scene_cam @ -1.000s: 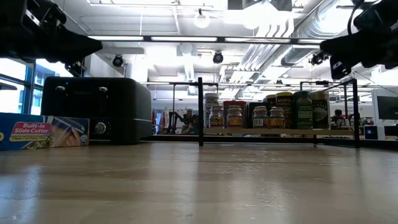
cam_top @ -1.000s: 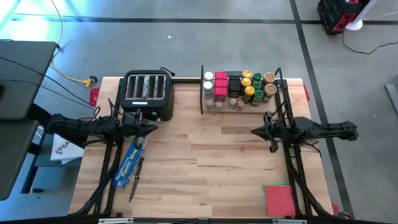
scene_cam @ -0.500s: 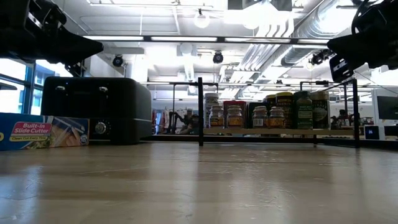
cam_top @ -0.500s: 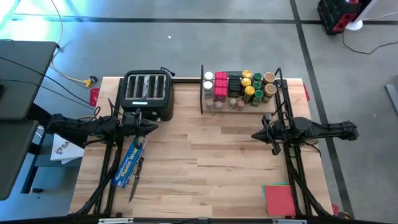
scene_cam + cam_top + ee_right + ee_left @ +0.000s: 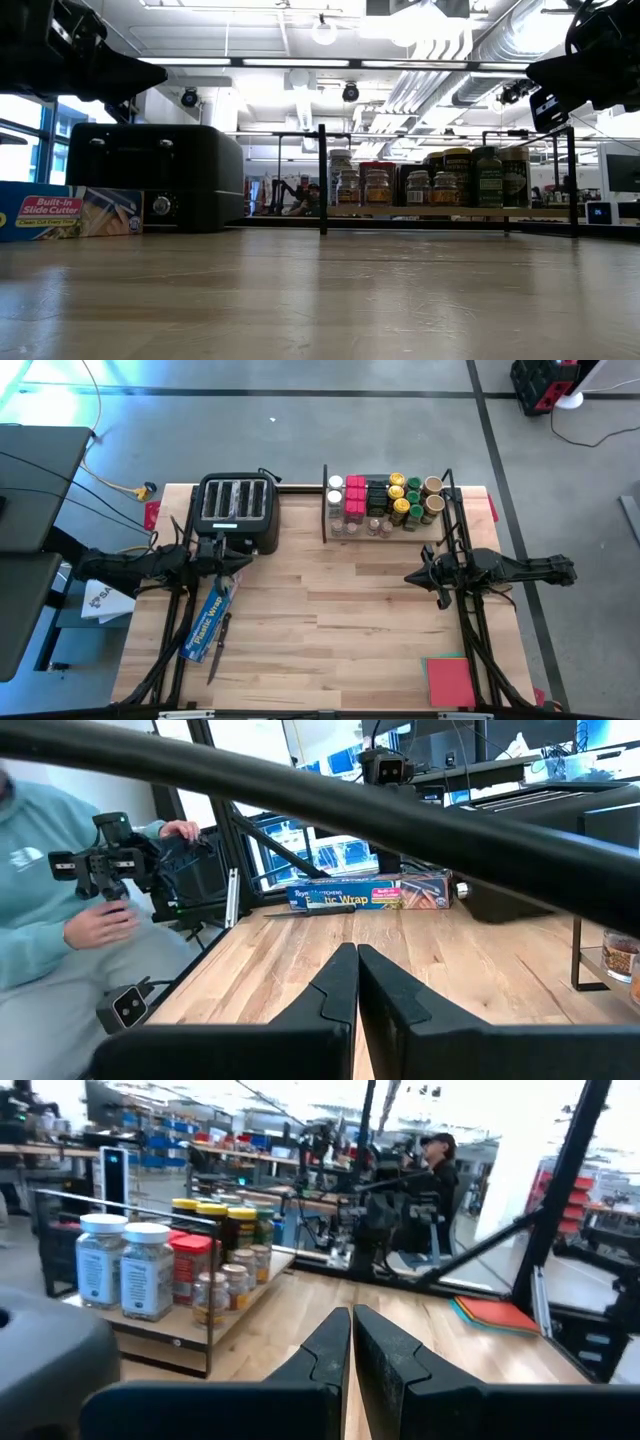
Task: Shelf spices
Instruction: Return to Home Position
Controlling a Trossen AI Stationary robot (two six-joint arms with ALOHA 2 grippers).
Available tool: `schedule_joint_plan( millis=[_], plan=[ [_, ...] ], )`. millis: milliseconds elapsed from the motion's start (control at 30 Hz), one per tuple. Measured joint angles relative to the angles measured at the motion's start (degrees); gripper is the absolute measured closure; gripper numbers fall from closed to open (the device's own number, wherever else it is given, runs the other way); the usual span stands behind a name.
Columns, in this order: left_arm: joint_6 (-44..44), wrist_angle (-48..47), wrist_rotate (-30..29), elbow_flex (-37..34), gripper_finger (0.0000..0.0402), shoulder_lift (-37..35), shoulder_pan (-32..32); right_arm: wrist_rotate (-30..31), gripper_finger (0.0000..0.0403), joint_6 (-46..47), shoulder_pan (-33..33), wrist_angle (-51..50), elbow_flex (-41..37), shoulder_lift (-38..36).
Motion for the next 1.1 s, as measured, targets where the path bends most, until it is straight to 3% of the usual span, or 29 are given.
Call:
schedule_joint_plan(
  millis=[167,300,1100],
  plan=[
    [-0.7,-7.7,8.1,0.0,0.0387,-5.1,5.3,0.0,0.0396,0.0,0.0,0.0,0.0,0.0],
    [3.1,-8.2,16.7,0.0,0.0387,-5.0,8.1,0.0,0.0396,0.0,0.0,0.0,0.0,0.0],
    [5.5,-8.2,14.0,0.0,0.0387,-5.0,8.1,0.0,0.0396,0.0,0.0,0.0,0.0,0.0]
  ],
)
